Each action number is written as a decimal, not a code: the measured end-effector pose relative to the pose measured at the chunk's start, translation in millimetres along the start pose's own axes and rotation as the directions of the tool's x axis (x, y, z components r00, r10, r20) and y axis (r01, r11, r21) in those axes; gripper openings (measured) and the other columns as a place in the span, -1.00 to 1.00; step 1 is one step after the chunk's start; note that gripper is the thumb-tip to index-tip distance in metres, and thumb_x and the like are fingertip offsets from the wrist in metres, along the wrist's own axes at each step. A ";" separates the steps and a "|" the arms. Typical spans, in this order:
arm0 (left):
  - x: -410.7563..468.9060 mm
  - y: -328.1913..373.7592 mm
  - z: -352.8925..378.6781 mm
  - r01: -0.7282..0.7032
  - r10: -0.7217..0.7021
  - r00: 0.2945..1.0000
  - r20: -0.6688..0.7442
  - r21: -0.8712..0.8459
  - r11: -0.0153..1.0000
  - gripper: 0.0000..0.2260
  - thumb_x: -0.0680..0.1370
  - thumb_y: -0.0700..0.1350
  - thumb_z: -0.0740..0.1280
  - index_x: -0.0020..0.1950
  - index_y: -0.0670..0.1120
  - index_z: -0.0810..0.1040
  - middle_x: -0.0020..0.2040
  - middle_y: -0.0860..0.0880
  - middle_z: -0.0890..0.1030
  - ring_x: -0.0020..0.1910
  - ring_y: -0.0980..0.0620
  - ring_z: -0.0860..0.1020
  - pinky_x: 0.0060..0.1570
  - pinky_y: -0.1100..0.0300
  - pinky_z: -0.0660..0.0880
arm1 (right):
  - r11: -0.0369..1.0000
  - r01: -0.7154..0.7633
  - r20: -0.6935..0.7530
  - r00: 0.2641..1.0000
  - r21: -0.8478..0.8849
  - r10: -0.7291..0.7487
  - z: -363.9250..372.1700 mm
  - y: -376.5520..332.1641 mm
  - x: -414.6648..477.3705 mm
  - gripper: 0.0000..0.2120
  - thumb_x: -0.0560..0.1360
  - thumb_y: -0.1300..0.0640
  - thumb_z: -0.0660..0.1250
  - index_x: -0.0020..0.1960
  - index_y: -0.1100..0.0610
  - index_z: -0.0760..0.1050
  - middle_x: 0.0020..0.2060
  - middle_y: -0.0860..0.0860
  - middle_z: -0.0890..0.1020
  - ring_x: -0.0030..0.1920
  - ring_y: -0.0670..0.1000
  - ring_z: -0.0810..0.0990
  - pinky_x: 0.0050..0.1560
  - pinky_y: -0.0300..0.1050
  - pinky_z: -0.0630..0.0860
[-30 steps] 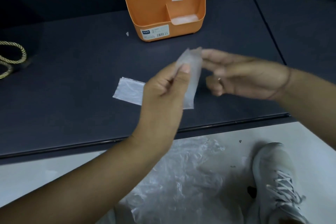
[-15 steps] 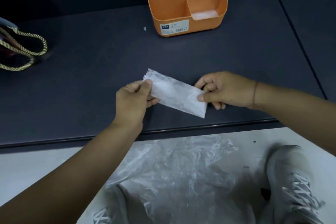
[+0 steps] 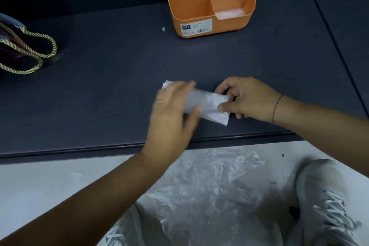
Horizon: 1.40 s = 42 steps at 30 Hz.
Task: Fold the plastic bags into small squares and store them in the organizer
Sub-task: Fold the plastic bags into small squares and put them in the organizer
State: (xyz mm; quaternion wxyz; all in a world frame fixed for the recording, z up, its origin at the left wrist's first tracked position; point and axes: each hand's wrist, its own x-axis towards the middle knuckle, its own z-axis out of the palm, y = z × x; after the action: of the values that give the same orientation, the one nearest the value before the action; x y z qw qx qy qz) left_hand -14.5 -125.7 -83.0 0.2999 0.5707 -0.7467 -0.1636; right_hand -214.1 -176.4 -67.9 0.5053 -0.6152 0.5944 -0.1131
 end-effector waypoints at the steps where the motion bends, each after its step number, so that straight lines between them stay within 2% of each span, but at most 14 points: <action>1: -6.3 5.4 6.3 -0.039 0.041 0.993 0.111 -0.020 0.999 -0.49 0.57 0.08 0.25 0.43 -0.19 0.42 0.34 -0.14 0.47 0.34 0.01 0.34 0.38 0.35 0.17 | 1.000 -0.012 0.004 1.000 0.024 0.012 -0.6 -0.8 -1.5 -0.80 0.46 0.23 0.43 0.06 0.12 0.51 -0.34 0.00 0.62 -0.53 -0.14 0.49 -0.50 -0.31 0.41; 3: -17.1 7.8 19.1 -0.080 0.077 0.961 0.267 0.000 0.997 -0.33 0.53 0.20 0.22 0.49 -0.23 0.33 0.42 -0.14 0.41 0.41 0.04 0.26 0.45 0.39 0.01 | 0.993 -0.049 0.020 0.999 0.103 0.047 -0.9 -1.6 -7.0 -0.82 0.51 0.22 0.38 0.10 0.16 0.50 -0.37 -0.01 0.62 -0.53 -0.13 0.49 -0.51 -0.29 0.41; 5: -22.8 1.6 26.7 -0.111 0.093 0.948 0.303 0.042 0.993 -0.25 0.49 0.26 0.23 0.50 -0.24 0.31 0.45 -0.15 0.39 0.44 0.02 0.24 0.49 0.28 0.02 | 0.968 -0.127 0.064 0.991 0.215 0.116 -0.3 -1.2 -16.0 -0.84 0.54 0.22 0.33 0.12 0.17 0.49 -0.45 -0.07 0.60 -0.53 -0.13 0.50 -0.51 -0.29 0.40; 8: -24.3 -4.6 28.7 -0.118 0.113 0.971 0.211 0.010 0.993 -0.39 0.49 0.12 0.31 0.43 -0.24 0.42 0.39 -0.14 0.48 0.40 0.03 0.33 0.46 0.24 0.14 | 0.864 -0.270 0.190 0.960 0.426 0.207 -2.0 -3.6 -36.3 -0.82 0.56 0.23 0.29 0.15 0.19 0.51 -0.36 -0.02 0.62 -0.51 -0.09 0.52 -0.51 -0.29 0.40; 11: -29.2 -5.6 27.9 -0.153 0.156 0.979 0.129 -0.036 0.988 -0.60 0.53 -0.14 0.22 0.33 -0.24 0.53 0.30 -0.14 0.57 0.34 0.02 0.42 0.42 0.27 0.25 | 0.783 -0.295 0.243 0.951 0.548 0.189 -7.1 -11.2 -55.1 -0.76 0.52 0.24 0.31 0.19 0.16 0.49 -0.17 0.07 0.63 -0.47 -0.03 0.55 -0.50 -0.27 0.42; 14: -33.1 -7.3 24.2 -0.114 0.129 0.981 0.144 -0.109 0.988 -0.63 0.56 -0.18 0.17 0.32 -0.21 0.55 0.30 -0.09 0.58 0.35 0.06 0.45 0.41 0.29 0.28 | 0.968 -0.017 0.061 0.998 0.252 0.002 -13.8 -9.6 -59.0 -0.47 0.44 0.29 0.42 0.31 -0.06 0.38 0.04 -0.05 0.60 -0.40 -0.06 0.55 -0.38 -0.29 0.46; 16: -33.3 -6.8 20.6 -0.070 0.099 0.980 0.174 -0.164 0.984 -0.62 0.58 -0.15 0.16 0.34 -0.19 0.54 0.31 -0.05 0.57 0.36 0.11 0.43 0.41 0.31 0.28 | 0.982 0.190 0.022 0.982 0.009 -0.190 -13.8 -6.3 -51.9 -0.32 0.36 0.31 0.50 0.32 -0.19 0.37 0.15 -0.17 0.46 -0.32 -0.10 0.52 -0.28 -0.34 0.45; 19: -30.3 -4.4 16.3 0.024 0.031 0.980 0.197 -0.272 0.962 -0.63 0.60 -0.08 0.16 0.36 -0.14 0.53 0.33 0.04 0.53 0.37 0.19 0.42 0.37 0.35 0.30 | 0.950 0.313 0.075 0.947 0.007 -0.312 1.6 1.2 -36.3 -0.48 0.34 0.32 0.53 0.18 -0.09 0.54 0.15 -0.16 0.43 -0.23 -0.09 0.46 -0.17 -0.33 0.45; 21: -29.5 -3.3 15.5 0.057 0.006 0.980 0.199 -0.309 0.949 -0.65 0.62 -0.04 0.17 0.32 -0.14 0.56 0.32 0.04 0.55 0.34 0.19 0.45 0.33 0.32 0.37 | 0.931 0.363 0.016 0.931 0.041 -0.364 13.7 3.7 -26.5 -0.70 0.37 0.28 0.53 0.04 0.03 0.62 0.06 -0.11 0.51 -0.26 -0.07 0.44 -0.16 -0.25 0.45; 25: -30.6 -2.8 13.1 0.113 -0.064 0.985 0.162 -0.321 0.940 -0.66 0.60 0.05 0.23 0.23 -0.10 0.63 0.23 0.07 0.60 0.24 0.19 0.51 0.23 0.34 0.40 | 0.941 0.318 -0.048 0.948 0.119 -0.314 19.5 3.5 -14.4 -0.93 0.44 0.15 0.48 -0.08 0.10 0.63 -0.18 0.04 0.65 -0.28 0.12 0.53 -0.18 -0.02 0.52; 29: -33.1 -13.6 11.8 0.059 -0.060 0.998 -0.012 -0.059 0.997 -0.69 0.55 0.14 0.28 0.05 -0.02 0.70 0.05 0.20 0.60 0.14 0.17 0.47 0.27 0.25 0.23 | 0.953 0.267 0.005 0.963 0.142 -0.271 19.2 4.3 -10.9 -0.92 0.47 0.18 0.44 -0.09 0.19 0.59 -0.34 -0.07 0.65 -0.39 -0.10 0.57 -0.22 -0.24 0.51; 32: -32.5 -20.2 12.0 0.117 -0.117 0.991 -0.065 0.000 0.993 -0.68 0.55 0.14 0.26 -0.07 -0.02 0.72 0.01 0.16 0.60 0.07 0.15 0.41 0.18 0.26 0.18 | 0.969 0.216 -0.033 0.976 0.120 -0.214 21.4 -1.5 -5.8 -0.84 0.49 0.17 0.42 -0.14 0.27 0.55 -0.48 -0.02 0.61 -0.46 -0.13 0.52 -0.23 -0.36 0.45; 39: -28.4 -24.9 11.0 0.198 -0.193 0.977 -0.092 0.042 0.979 -0.64 0.53 0.19 0.24 -0.17 -0.04 0.67 0.08 0.09 0.55 0.08 0.23 0.28 0.13 0.21 0.15 | 0.998 0.062 -0.096 0.994 0.022 -0.060 30.3 -22.0 18.8 -0.80 0.53 0.14 0.38 -0.19 0.27 0.57 -0.61 -0.03 0.50 -0.62 -0.14 0.44 -0.43 -0.37 0.41; 42: -24.2 -22.0 5.1 0.224 -0.214 0.966 -0.147 0.049 0.973 -0.68 0.53 0.17 0.25 0.01 -0.06 0.59 0.26 -0.04 0.45 0.20 0.12 0.30 0.21 0.15 0.17 | 1.000 -0.017 -0.080 0.997 -0.022 0.015 32.0 -28.6 24.0 -0.78 0.55 0.10 0.33 -0.19 0.21 0.60 -0.60 -0.01 0.51 -0.59 -0.14 0.47 -0.30 -0.26 0.47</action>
State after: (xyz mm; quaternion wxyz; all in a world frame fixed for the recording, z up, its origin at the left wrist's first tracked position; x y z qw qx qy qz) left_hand 2.9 -109.7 -106.1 0.3132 0.6693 -0.6610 -0.1308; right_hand -166.4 -187.4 -72.2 0.4749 -0.6111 0.6204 -0.1268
